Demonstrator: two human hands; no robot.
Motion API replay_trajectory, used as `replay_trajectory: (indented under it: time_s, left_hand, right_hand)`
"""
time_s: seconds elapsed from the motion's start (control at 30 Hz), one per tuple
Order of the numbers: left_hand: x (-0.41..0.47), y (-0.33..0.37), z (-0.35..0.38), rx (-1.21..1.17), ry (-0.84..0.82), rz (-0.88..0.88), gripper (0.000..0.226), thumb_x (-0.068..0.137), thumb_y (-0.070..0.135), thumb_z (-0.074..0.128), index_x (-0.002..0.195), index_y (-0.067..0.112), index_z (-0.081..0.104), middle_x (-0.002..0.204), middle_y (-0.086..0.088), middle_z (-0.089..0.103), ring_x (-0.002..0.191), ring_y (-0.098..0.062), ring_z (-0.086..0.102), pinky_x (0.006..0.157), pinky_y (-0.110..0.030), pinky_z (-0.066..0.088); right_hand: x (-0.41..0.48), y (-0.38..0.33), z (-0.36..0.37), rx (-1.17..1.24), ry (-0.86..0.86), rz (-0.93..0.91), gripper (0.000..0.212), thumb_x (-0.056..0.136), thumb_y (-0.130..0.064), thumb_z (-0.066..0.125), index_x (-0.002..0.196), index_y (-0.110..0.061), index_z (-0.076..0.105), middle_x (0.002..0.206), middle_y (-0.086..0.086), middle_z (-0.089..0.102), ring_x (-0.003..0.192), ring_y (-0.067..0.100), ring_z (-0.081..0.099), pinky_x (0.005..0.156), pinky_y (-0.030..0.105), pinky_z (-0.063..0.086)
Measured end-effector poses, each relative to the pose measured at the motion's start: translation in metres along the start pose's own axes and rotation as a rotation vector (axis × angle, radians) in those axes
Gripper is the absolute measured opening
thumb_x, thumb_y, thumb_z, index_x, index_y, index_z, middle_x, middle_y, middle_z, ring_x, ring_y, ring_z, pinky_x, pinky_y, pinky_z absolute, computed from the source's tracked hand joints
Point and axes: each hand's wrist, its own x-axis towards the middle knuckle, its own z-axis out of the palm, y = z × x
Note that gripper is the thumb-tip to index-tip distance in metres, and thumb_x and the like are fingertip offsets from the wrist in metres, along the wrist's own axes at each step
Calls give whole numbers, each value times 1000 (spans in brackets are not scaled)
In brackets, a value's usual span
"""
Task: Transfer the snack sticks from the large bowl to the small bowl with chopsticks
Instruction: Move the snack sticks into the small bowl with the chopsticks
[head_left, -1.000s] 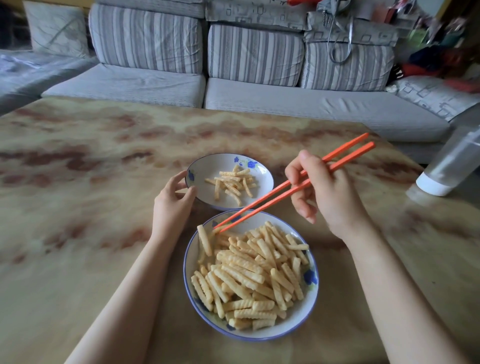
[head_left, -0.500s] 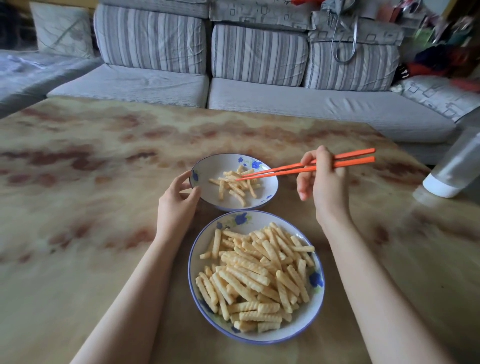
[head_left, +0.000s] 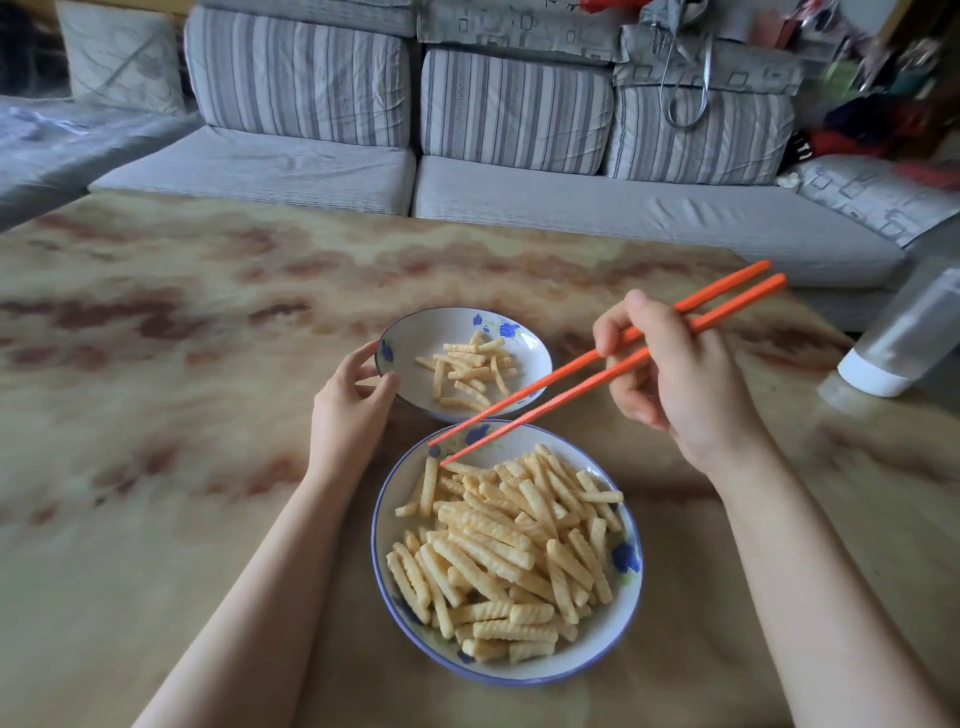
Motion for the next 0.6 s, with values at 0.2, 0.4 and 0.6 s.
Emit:
replay_trajectory:
  time_s: [0.2,0.4,0.6]
  left_hand:
    - [-1,2,0,6,6,6,40,88,19,59,128,27,59,91,12,66,78,-15,67,83,-29,50]
    - [-1,1,0,14,8,12,40,88,19,59,127,28,59,86,19,64,70,-9,66,79,-27,50]
    - [0,0,1,8,6,6,41,88,19,59,128,27,59,87,17,65,75,-15,68,77,-26,49]
  right_hand:
    - [0,1,10,-68,-137,-4,41,96,-32,34,64,-18,56,42,9,32,32,13,27,38,23,21]
    - [-5,8,16,-64,-176,44,44,103,-30,32,68,-12,52,39,1,35,33,13,30,38,24,21]
    - [-4,14,12,11,-106,41,42,96,-35,33,64,-13,48,35,3,37,28,16,31,35,21,23]
